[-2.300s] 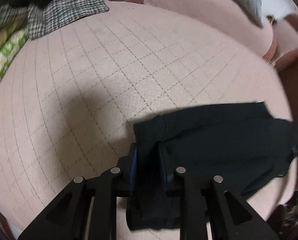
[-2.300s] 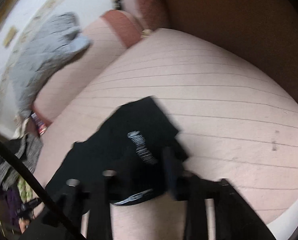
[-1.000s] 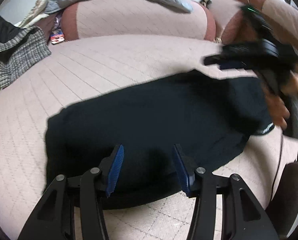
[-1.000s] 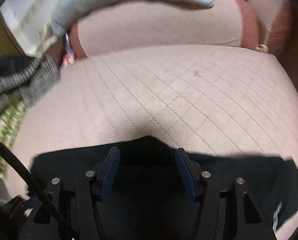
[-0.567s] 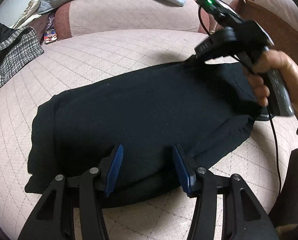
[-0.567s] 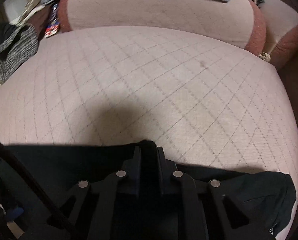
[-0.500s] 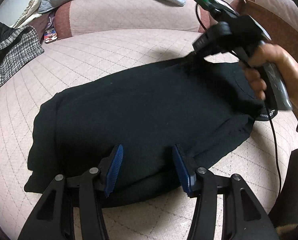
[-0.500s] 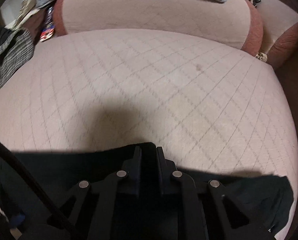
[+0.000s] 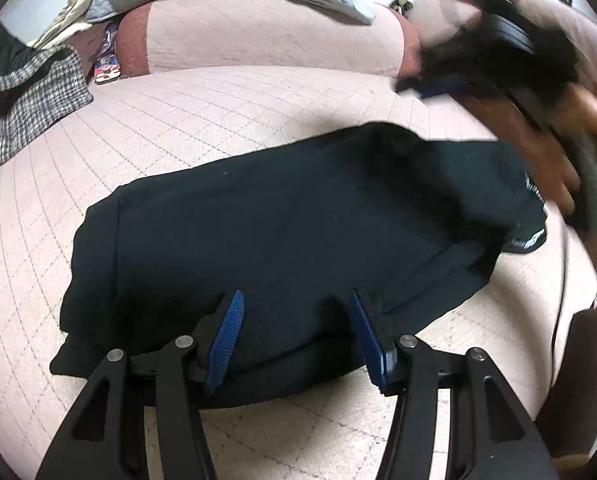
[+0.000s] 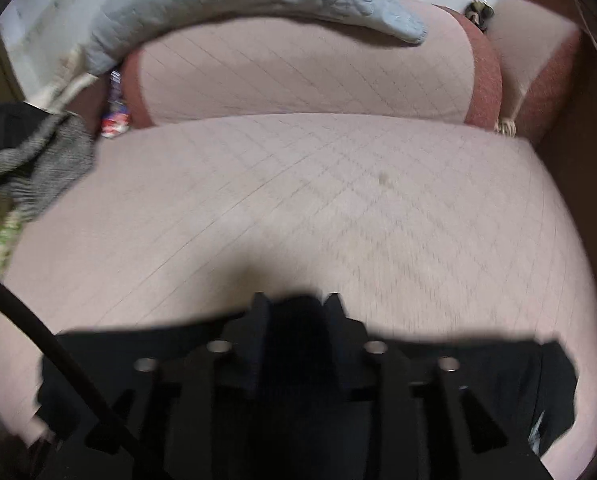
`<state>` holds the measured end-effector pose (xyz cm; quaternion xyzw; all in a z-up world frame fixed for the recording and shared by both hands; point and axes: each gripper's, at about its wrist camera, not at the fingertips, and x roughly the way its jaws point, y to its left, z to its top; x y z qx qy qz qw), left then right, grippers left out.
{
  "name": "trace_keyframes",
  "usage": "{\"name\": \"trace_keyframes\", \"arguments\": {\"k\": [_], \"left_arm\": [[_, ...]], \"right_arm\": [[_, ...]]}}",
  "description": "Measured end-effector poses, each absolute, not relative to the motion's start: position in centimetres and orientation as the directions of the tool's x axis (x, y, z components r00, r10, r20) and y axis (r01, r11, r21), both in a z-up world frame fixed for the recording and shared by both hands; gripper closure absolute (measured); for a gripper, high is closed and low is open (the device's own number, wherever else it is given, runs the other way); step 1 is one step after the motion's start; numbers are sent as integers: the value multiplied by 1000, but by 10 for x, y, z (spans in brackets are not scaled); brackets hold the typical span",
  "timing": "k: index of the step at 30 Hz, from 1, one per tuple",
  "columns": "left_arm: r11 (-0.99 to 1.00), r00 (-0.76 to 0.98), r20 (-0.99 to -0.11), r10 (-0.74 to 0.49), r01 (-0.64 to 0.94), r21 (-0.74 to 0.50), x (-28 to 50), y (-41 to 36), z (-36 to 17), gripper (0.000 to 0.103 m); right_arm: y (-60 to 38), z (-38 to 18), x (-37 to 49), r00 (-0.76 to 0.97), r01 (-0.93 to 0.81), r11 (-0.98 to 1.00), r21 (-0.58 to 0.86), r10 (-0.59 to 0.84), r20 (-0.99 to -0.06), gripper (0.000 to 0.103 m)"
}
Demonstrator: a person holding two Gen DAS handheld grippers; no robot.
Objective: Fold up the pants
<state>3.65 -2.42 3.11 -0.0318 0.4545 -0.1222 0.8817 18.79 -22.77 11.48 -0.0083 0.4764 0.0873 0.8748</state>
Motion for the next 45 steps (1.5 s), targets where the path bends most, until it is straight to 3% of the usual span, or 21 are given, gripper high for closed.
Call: {"name": "trace_keyframes", "arguments": {"k": [4, 11, 18, 28, 33, 38, 44, 45], "left_arm": [[973, 598, -767, -230, 150, -175, 29, -17, 40, 41], [987, 621, -772, -137, 24, -156, 12, -6, 47, 41], [977, 600, -795, -91, -100, -187, -10, 21, 41, 36], [909, 610, -769, -190, -186, -373, -12, 68, 53, 35], [869, 613, -763, -202, -247, -429, 1, 114, 60, 32], [811, 530, -780, -333, -261, -523, 26, 138, 45, 31], [876, 461, -825, -327, -181, -448, 47, 97, 33, 32], [898, 459, -839, -293, -168, -406, 51, 89, 32, 40]], "right_arm": [[-267, 111, 132, 520, -113, 973, 202, 231, -822, 62], [-308, 73, 35, 498, -44, 932, 361, 333, -801, 60], [-307, 32, 9, 454, -19, 890, 456, 414, -789, 58], [-332, 51, -17, 510, -14, 895, 445, 389, -767, 58], [-345, 76, -17, 548, -24, 853, 521, 447, -707, 58], [-351, 79, -2, 551, -12, 781, 624, 526, -647, 58], [-367, 71, 8, 575, 64, 701, 710, 556, -600, 58], [-370, 69, 11, 573, 79, 695, 715, 555, -603, 58]]}}
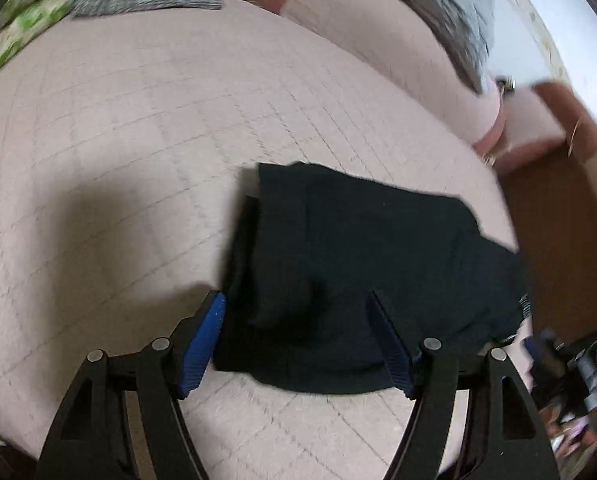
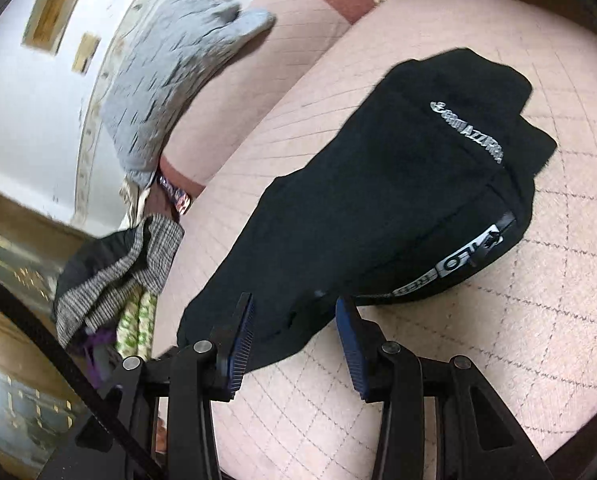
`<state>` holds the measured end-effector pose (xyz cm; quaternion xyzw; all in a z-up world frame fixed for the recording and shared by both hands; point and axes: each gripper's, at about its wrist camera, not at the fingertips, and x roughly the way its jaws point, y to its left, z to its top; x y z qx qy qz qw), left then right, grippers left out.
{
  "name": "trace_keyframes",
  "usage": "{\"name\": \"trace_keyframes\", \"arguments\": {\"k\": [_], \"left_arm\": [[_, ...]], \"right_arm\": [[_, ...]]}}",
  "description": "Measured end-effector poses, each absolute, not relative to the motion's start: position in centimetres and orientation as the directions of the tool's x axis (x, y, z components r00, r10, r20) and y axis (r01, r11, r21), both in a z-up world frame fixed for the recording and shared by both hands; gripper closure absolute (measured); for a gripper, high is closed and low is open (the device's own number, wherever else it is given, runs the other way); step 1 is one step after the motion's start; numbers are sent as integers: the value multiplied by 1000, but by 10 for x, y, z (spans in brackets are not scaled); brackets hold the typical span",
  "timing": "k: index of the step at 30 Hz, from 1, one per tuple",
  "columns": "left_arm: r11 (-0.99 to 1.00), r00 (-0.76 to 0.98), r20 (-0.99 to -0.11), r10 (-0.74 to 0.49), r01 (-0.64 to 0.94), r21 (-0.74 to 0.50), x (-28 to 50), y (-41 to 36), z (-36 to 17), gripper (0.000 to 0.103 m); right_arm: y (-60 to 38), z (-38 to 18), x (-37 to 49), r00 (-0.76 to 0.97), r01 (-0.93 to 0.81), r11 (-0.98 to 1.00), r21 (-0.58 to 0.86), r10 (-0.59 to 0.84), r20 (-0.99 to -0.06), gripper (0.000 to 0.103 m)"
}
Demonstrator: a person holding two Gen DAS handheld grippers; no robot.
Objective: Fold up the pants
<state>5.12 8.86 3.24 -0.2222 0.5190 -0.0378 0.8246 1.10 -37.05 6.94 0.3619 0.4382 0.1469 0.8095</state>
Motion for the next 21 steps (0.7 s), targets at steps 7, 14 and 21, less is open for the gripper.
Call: {"name": "trace_keyframes", "arguments": {"k": [7, 14, 21], "left_arm": [[901, 461, -838, -292, -160, -402, 56, 89, 29, 85], [901, 491, -816, -306, -128, -414, 56, 94, 34, 87], [872, 489, -793, -363, -121, -474, 52, 107, 31, 87]], "right_arm": [[-362, 56, 41, 518, 151, 705, 693, 541, -663, 56], [-332, 59, 67, 457, 255, 816, 519, 371, -808, 56], [-329, 42, 61, 439, 309, 765, 564, 412, -799, 56]]}}
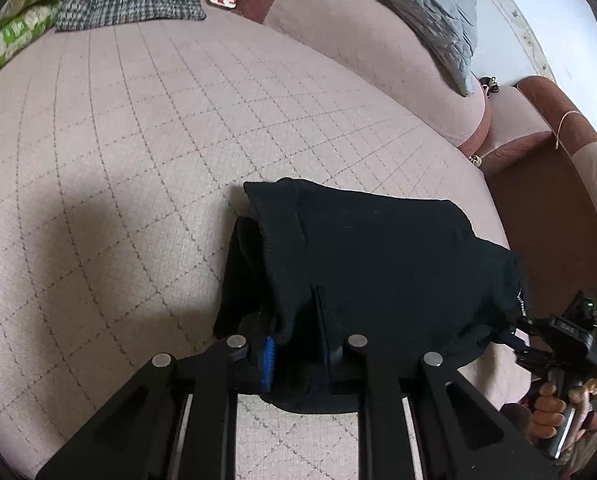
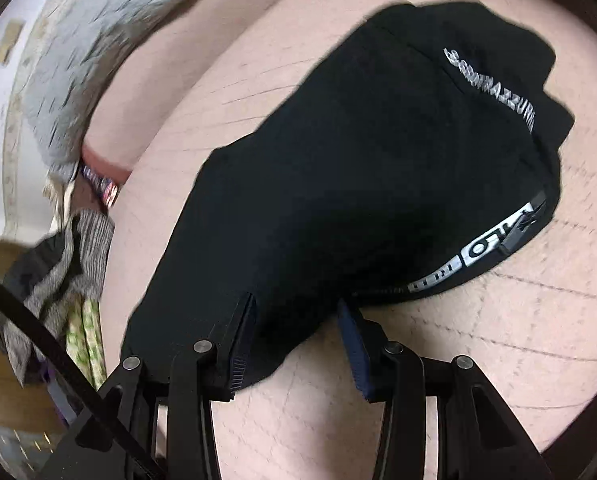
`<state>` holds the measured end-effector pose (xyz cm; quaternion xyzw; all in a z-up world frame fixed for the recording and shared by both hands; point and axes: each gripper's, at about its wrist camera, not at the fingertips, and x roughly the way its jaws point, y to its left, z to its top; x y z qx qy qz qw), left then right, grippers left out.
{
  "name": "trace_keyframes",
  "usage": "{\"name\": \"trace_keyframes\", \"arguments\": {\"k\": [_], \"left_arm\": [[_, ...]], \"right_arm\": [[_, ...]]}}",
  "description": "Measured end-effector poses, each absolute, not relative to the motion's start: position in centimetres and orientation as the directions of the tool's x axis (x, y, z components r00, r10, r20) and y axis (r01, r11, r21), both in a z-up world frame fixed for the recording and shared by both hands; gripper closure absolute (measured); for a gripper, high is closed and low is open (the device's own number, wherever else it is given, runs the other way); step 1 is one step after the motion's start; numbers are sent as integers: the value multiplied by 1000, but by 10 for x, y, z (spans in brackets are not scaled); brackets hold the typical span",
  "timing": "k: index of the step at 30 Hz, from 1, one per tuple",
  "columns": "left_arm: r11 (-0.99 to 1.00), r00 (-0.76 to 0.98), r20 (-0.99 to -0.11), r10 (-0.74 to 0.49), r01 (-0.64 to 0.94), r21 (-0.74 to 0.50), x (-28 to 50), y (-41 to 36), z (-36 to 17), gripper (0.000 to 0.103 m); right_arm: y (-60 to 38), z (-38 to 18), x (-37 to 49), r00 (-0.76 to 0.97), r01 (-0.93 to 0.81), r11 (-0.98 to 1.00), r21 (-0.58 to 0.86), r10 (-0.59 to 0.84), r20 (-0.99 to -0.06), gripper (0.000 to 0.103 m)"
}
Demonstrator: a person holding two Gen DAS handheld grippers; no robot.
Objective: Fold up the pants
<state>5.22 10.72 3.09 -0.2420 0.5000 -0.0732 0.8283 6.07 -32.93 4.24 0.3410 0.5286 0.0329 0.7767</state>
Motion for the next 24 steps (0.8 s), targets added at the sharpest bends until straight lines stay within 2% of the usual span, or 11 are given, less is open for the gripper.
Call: {"name": "trace_keyframes", "arguments": {"k": [5, 12, 15, 16, 18, 19, 20, 24], "left_arm": [[871, 502, -783, -368, -108, -479, 48, 108, 35, 87], [876, 510, -780, -363, -98, -472, 48, 105, 39, 87], [871, 515, -773, -370, -98, -482, 44, 107, 40, 87], [867, 516, -771, -373, -101, -487, 43, 109, 40, 87], [857, 519, -763, -385, -106, -505, 40, 112, 41, 87], [851, 520, -759, -391, -109, -513, 40, 114, 41, 87], [846, 521, -755, -397, -111, -522, 39, 115, 42, 87], [822, 522, -743, -418, -129, -554, 30, 122, 46, 87]], "right_arm": [[-328, 41, 73, 445, 345, 760, 551, 385, -809, 56], [-314, 70, 68, 450, 270, 821, 503, 354, -820, 56], [-319, 57, 83, 414, 326, 806, 495, 349, -841, 56], [-321, 54, 85, 415, 338, 797, 501, 352, -839, 58], [-321, 53, 88, 417, 346, 804, 484, 330, -847, 74], [-322, 53, 88, 420, 346, 810, 474, 318, -850, 91], [-323, 54, 87, 429, 333, 809, 484, 327, -842, 98], [-325, 74, 65, 459, 266, 832, 487, 335, -823, 100]]}}
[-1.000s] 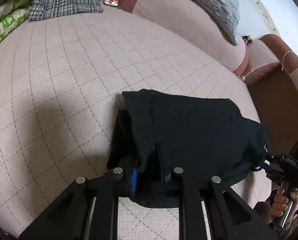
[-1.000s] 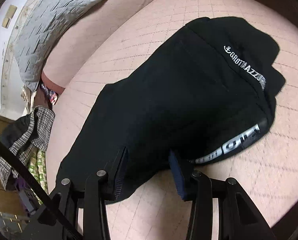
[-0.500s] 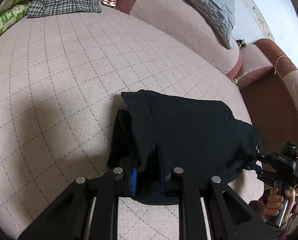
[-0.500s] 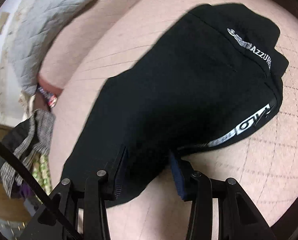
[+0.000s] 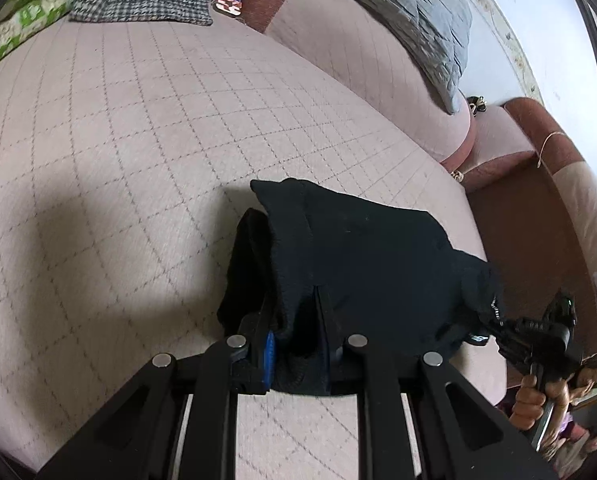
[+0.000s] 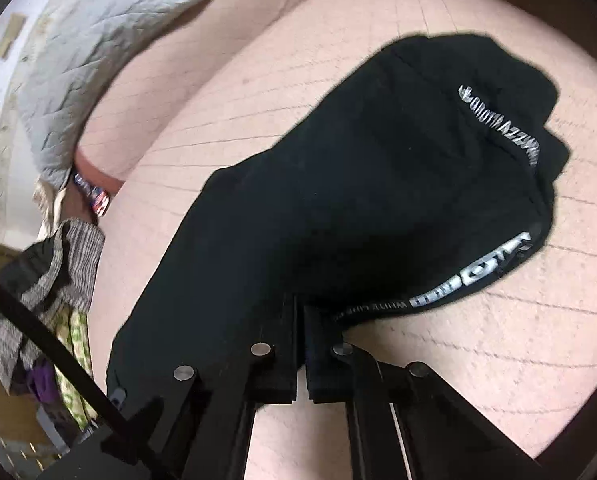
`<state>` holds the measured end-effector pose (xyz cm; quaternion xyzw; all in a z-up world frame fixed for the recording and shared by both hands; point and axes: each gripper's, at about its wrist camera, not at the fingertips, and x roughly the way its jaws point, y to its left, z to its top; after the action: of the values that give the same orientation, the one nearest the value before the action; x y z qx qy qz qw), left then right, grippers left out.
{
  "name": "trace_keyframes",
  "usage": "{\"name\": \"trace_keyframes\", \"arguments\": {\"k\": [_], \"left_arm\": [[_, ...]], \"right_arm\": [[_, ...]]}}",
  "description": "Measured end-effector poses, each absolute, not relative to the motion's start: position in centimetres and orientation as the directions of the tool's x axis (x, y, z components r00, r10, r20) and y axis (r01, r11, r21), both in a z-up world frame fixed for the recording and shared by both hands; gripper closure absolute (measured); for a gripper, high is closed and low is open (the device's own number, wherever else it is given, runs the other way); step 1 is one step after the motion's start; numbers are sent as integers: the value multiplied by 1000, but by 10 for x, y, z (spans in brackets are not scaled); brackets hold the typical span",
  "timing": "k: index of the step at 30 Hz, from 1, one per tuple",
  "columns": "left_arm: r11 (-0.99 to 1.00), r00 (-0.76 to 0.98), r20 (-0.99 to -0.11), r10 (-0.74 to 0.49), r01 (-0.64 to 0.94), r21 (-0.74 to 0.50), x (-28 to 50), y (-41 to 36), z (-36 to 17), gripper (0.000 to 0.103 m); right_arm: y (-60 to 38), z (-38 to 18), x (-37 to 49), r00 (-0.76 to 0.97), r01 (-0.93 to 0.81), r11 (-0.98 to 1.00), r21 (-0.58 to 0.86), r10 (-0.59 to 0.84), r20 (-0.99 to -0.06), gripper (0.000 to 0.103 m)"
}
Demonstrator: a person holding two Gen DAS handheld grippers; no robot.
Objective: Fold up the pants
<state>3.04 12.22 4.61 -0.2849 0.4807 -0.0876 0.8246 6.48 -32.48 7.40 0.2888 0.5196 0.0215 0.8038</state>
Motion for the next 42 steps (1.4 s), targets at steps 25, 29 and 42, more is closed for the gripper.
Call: {"name": "trace_keyframes", "arguments": {"k": [25, 29, 42], "left_arm": [[900, 558, -783, -276, -137, -414, -2, 111, 85, 62], [930, 493, -813, -310, -18, -366, 27, 51, 67, 62], [981, 500, -847, -180, 26, -193, 38, 9, 30, 62]], "right_arm": [[-451, 73, 2, 609, 391, 766, 510, 200, -767, 49], [-446, 48, 26, 608, 410, 703, 581, 264, -749, 43], [-473, 60, 18, 639, 402, 743, 535, 190, -745, 94]]}}
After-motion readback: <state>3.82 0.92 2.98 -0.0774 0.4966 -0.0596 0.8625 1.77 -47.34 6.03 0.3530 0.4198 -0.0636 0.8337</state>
